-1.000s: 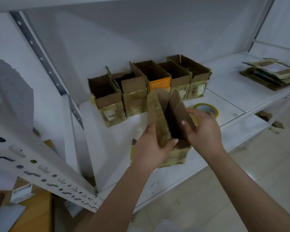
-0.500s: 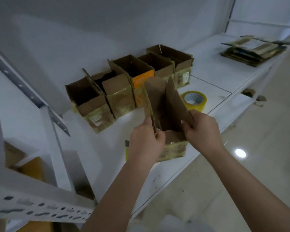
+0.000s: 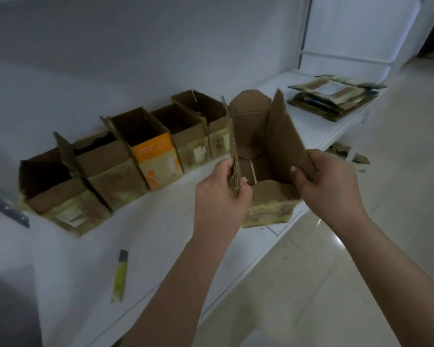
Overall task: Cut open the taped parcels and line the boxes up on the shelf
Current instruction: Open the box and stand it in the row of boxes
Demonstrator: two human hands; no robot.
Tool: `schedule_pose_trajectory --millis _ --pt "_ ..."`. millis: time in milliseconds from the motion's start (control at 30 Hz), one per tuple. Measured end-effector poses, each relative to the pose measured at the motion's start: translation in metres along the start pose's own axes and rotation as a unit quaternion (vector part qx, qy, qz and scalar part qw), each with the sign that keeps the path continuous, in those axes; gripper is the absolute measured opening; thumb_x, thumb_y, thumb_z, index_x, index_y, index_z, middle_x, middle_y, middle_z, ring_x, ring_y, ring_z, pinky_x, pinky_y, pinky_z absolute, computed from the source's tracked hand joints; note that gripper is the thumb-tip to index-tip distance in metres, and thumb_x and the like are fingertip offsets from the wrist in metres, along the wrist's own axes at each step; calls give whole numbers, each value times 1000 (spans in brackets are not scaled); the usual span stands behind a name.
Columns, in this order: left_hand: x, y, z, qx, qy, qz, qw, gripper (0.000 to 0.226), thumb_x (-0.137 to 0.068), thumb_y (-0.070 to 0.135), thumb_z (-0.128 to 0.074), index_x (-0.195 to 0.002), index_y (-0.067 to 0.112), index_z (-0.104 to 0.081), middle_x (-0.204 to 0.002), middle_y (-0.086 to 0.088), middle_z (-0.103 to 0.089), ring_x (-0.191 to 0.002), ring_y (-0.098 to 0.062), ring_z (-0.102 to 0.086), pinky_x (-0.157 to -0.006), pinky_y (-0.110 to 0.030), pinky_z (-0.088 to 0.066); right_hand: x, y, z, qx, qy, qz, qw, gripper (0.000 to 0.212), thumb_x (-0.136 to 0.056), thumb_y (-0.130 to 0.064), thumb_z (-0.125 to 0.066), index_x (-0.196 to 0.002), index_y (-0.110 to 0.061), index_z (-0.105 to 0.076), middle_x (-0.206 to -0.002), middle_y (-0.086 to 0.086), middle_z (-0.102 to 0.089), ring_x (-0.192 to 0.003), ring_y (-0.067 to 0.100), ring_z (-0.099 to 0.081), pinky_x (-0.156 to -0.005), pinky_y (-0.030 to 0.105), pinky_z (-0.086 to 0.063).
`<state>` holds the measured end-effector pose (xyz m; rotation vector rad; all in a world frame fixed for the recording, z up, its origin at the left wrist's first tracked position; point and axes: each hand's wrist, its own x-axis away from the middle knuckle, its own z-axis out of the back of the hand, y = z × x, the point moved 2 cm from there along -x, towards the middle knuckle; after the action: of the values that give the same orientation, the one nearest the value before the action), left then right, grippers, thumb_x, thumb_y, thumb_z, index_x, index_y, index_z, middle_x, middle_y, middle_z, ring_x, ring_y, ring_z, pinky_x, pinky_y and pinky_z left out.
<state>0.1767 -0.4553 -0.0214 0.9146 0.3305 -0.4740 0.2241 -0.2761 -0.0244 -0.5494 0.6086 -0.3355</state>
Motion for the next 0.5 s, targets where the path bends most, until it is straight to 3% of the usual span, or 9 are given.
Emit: schedule_pose_trajectory --millis 33,133,167,200,300,500 --pt "-4 9 -18 11 -6 1 1000 37 -89 15 -63 -125 6 -61 -99 6 -65 -86 1 -55 -76 -5 -46 -6 18 7 7 -3 -6 1000 13 -90 -18 -63 -100 -10 -66 -74 7 -65 -69 30 -61 -60 33 -45" --pt "-15 29 -67 40 -41 24 998 37 -90 17 -60 -126 10 -61 -99 0 -69 -91 -13 -63 -81 -35 -55 -25 63 28 20 -5 -13 1000 10 -90 -16 -64 -96 -9 -66 -69 4 -61 -67 28 -58 -57 31 -39" --pt "-19 34 -80 42 -42 29 998 37 -90 18 -60 -126 11 -61 -98 0 -69 -91 -14 -64 -81 -37 -54 -31 75 33 24 -6 -11 1000 9 -90 -16 -64 -94 -8 -66 -67 2 -58 -65 27 -56 -56 30 -36" --pt "-22 37 -93 42 -41 31 998 37 -89 19 -60 -126 12 -60 -98 1 -69 -91 -13 -63 -82 -33 -54 -37 86 37 28 -9 -8 1000 8 -89 -15 -65 -93 -8 -66 -66 2 -57 -64 26 -55 -54 29 -33" --pt "-32 43 -121 20 -33 29 999 37 -89 20 -62 -125 12 -60 -97 1 -70 -84 -3 -56 -75 -3 -40 -58 113 39 41 -21 -8 999 9 -89 -14 -65 -88 -6 -64 -61 1 -52 -60 25 -51 -50 26 -28" --pt "-79 25 -140 -28 -31 38 998 34 -90 20 -64 -123 8 -61 -93 -2 -70 -80 -10 -59 -67 -12 -40 -117 125 8 20 -50 15 998 10 -89 -16 -65 -88 -6 -63 -64 7 -57 -62 29 -54 -52 28 -33"
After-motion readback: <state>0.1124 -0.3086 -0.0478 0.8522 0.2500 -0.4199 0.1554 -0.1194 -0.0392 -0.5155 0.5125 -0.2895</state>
